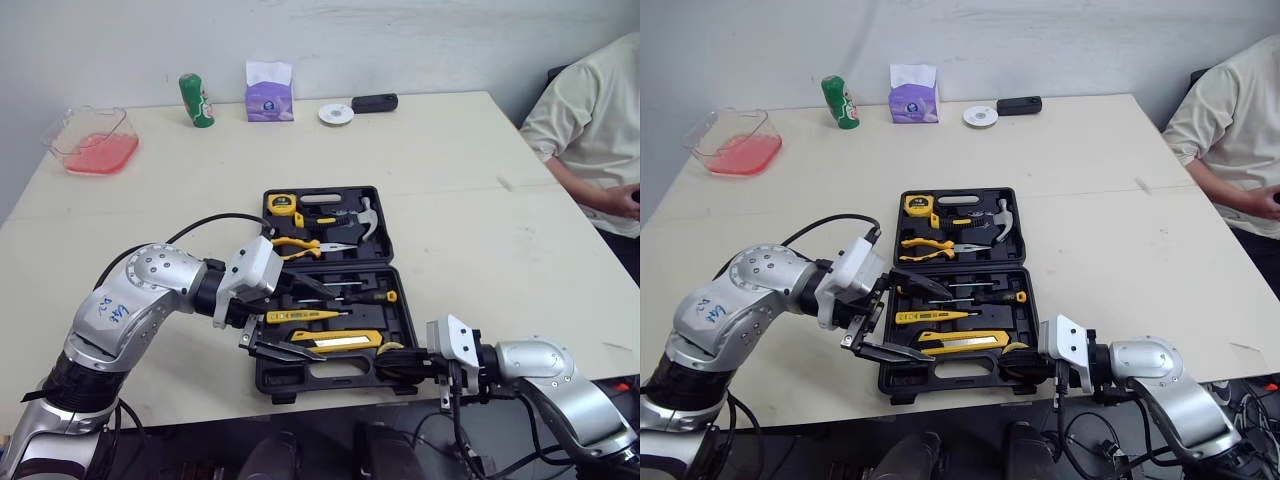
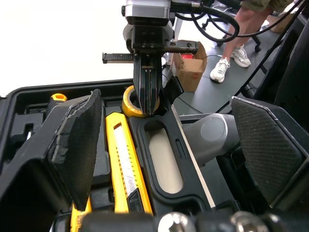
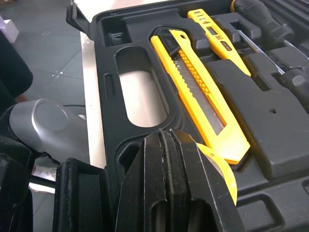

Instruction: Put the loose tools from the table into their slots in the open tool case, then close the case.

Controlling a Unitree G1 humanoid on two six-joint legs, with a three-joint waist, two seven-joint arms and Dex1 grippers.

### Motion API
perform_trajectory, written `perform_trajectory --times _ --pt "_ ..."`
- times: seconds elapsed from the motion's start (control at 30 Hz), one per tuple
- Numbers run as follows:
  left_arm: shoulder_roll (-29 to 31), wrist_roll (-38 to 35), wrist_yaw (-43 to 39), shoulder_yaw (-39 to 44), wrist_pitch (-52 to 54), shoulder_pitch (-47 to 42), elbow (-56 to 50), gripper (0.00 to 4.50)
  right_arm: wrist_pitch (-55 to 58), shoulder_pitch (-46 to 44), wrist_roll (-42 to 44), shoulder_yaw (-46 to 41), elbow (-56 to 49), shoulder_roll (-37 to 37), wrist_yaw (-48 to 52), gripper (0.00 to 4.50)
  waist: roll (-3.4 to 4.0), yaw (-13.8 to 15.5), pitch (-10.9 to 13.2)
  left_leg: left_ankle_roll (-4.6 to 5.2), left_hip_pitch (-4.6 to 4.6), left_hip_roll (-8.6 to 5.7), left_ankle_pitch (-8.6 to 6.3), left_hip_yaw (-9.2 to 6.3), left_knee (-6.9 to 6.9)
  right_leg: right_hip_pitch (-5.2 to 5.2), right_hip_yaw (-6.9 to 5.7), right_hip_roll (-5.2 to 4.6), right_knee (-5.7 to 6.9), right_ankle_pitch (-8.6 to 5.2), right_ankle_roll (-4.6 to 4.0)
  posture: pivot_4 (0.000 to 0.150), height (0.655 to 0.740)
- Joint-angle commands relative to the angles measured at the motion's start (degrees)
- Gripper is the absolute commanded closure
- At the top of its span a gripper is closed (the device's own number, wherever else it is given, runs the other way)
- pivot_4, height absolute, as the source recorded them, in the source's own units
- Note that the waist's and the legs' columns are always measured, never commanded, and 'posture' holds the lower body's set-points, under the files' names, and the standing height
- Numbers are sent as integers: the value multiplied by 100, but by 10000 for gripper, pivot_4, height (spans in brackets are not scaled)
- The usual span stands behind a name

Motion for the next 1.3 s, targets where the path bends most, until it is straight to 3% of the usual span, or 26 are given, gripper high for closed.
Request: perform_trajectory --times 0.03,0.3,0.5,0.6,0.63,0.7,0.93,1.3 --pt "-47 -20 75 82 -46 -62 -18 0 373 309 254 -137 429 134 -80 44411 -2 -11 -1 -1 -3 2 0 -5 -1 -1 -5 1 -3 0 0 1500 7400" --pt "5 -70 271 222 62 -17 -50 0 448 539 913 -765 -214 14 -8 44411 27 -8 17 -6 -23 3 2 -14 -2 -15 -13 0 -4 0 0 1500 7400" --pt "316 342 464 633 -240 258 601 0 1717 -626 1866 -1839 -186 -483 -550 44411 57 -71 34 -7 -26 4 3 -6 -4 -27 -7 2 3 0 0 1500 7400" --pt "533 727 562 886 -611 436 1394 0 1970 -1231 1335 -1706 323 -799 -767 44411 59 -49 36 -13 -29 10 5 -6 -20 -44 -9 7 10 -6 -10 1500 7400" --pt "601 867 577 949 -773 482 1693 5529 1992 -1413 1067 -1562 512 -904 -840 45000 59 -41 36 -17 -31 14 5 -9 -21 -48 -14 11 10 -9 -16 1500 7400" --pt "701 1160 581 990 -1140 562 2238 12422 1958 -1730 612 -1276 843 -977 -969 45000 59 -36 36 -20 -45 14 6 -10 -26 -63 -15 10 13 -11 -21 1500 7400" --pt "576 1930 709 736 -1905 505 3393 44269 1806 -2490 -490 -283 1561 -614 -1219 45000 57 -34 36 -16 -151 -3 12 32 11 -197 -17 -3 74 -6 -12 1500 7400" --pt "-529 2454 1128 116 -1859 -16 3575 44269 1499 -3533 -1298 455 2193 490 -1324 45000 57 -40 35 -17 -150 -2 14 47 18 -208 -17 0 92 -5 -9 1500 7400"
